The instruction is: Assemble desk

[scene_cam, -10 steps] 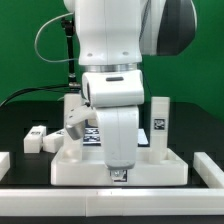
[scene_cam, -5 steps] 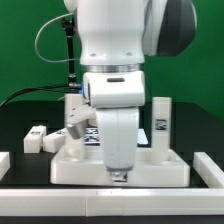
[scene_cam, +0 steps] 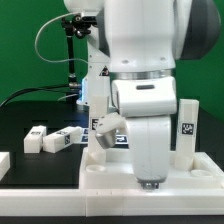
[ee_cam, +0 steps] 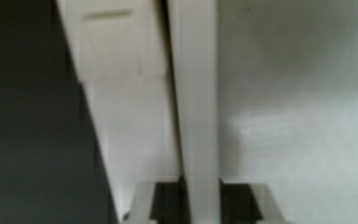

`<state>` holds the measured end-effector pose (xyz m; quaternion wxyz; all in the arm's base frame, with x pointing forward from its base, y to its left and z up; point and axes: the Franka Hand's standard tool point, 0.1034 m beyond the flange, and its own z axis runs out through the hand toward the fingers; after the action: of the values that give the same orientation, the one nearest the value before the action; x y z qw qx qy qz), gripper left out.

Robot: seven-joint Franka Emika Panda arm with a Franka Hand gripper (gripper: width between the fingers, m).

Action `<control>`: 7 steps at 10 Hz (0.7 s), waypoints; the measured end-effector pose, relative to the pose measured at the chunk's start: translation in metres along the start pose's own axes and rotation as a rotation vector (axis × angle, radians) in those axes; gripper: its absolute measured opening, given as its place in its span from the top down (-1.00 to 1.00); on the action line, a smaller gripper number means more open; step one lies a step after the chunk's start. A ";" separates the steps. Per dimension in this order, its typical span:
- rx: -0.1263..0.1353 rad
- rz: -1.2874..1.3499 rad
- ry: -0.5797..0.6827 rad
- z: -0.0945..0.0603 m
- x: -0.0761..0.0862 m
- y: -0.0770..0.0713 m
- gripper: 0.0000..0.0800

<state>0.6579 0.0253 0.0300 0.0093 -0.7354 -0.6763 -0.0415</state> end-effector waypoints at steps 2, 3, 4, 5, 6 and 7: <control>-0.002 -0.006 -0.007 0.000 0.000 0.000 0.83; -0.003 -0.006 -0.007 0.000 -0.001 0.000 0.83; 0.009 -0.005 -0.008 0.000 -0.001 -0.003 0.57; 0.008 -0.005 -0.008 0.000 -0.001 -0.002 0.57; 0.008 -0.004 -0.008 0.000 -0.001 -0.002 0.16; 0.008 -0.004 -0.008 0.000 -0.002 -0.002 -0.27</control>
Offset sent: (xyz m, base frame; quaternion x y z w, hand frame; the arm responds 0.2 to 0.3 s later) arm 0.0000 0.0000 0.0000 0.0000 0.0000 0.0000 1.0000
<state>0.6555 0.0238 0.0300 0.0095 -0.7342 -0.6779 -0.0357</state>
